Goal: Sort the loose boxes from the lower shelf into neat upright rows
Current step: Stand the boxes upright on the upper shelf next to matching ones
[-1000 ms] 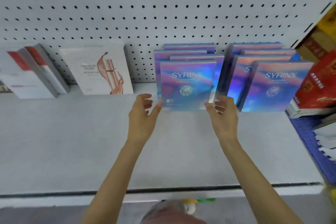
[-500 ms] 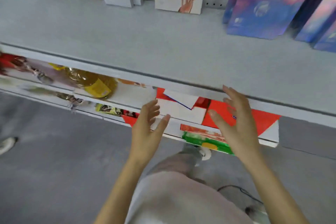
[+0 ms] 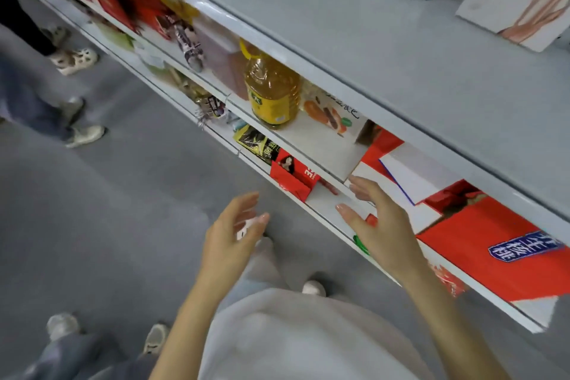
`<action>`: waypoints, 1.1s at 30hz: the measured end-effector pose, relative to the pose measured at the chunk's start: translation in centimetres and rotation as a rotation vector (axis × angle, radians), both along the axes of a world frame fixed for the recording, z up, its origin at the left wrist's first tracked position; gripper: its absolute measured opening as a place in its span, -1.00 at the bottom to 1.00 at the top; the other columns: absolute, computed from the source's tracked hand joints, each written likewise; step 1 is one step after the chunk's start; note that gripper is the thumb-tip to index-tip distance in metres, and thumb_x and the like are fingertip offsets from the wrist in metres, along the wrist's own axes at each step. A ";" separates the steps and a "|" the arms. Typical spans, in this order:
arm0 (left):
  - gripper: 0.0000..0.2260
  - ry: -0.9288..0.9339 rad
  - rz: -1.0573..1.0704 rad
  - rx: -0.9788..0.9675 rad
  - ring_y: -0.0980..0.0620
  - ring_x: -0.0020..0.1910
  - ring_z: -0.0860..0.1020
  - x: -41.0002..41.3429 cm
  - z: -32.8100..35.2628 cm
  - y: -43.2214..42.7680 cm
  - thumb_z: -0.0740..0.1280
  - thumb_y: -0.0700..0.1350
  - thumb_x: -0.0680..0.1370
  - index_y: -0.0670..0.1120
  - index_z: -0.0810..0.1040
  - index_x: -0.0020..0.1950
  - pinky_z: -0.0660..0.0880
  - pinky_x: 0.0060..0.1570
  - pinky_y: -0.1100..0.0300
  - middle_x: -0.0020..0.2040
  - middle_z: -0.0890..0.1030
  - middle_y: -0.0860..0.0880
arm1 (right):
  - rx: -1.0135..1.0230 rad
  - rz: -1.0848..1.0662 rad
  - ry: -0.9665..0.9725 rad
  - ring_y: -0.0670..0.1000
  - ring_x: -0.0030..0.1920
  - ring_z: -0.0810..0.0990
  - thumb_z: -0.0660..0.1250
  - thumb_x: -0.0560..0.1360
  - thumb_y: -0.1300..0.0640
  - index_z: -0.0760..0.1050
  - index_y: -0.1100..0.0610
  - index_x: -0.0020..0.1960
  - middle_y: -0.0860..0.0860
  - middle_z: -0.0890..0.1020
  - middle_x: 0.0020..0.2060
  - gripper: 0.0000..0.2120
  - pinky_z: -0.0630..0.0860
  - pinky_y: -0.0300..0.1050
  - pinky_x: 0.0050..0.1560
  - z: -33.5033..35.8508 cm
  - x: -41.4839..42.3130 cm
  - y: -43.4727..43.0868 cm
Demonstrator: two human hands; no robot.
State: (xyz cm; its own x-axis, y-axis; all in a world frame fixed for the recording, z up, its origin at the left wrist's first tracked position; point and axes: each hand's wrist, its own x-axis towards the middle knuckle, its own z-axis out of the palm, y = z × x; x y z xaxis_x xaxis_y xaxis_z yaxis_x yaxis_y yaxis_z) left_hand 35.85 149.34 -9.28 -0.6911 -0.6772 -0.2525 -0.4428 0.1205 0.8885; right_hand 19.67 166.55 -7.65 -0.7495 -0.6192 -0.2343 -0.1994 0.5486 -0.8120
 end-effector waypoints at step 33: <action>-0.74 0.092 0.196 -0.080 0.24 -0.12 0.60 -8.2 2.8 -65.7 0.34 -0.23 0.54 0.17 0.53 0.01 0.40 -0.12 0.50 -0.10 0.65 0.14 | -0.038 0.308 0.035 -0.27 0.03 0.53 0.38 0.51 0.04 0.43 -0.12 0.29 -0.23 0.56 0.04 -0.63 0.50 -0.30 0.08 2.1 -9.1 -72.1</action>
